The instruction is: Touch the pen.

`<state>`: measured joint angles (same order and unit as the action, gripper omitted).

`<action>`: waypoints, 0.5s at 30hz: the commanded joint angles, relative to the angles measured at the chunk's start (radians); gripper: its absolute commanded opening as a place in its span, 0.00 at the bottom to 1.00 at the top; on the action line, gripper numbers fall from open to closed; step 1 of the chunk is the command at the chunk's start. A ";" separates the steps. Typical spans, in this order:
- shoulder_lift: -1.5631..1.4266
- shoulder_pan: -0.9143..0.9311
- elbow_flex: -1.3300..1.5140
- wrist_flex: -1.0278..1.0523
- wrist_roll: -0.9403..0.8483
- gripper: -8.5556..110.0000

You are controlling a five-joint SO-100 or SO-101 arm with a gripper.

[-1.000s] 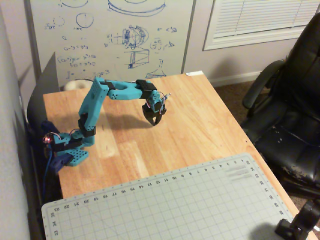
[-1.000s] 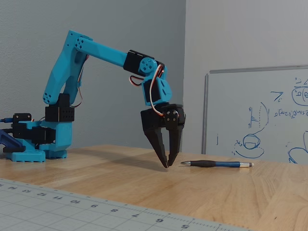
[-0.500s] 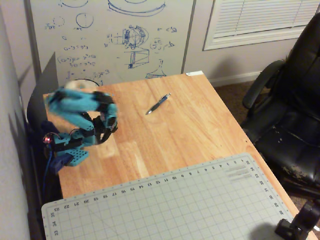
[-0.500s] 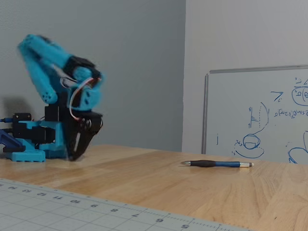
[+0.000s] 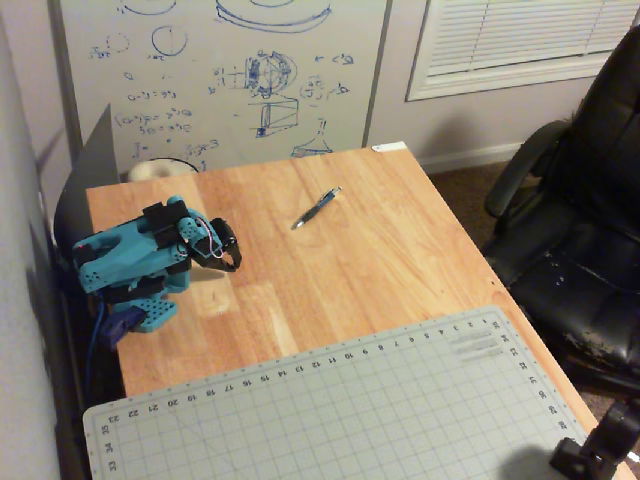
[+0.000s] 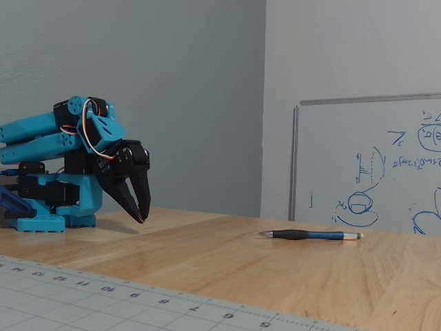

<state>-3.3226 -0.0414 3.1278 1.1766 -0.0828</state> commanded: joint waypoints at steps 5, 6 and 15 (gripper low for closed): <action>0.083 -0.012 -0.235 -0.011 0.014 0.07; 0.149 -0.012 -0.281 -0.011 0.014 0.07; 0.710 -0.100 -0.746 -0.011 0.012 0.08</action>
<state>-2.7949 -0.1104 2.6139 1.1766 -0.0828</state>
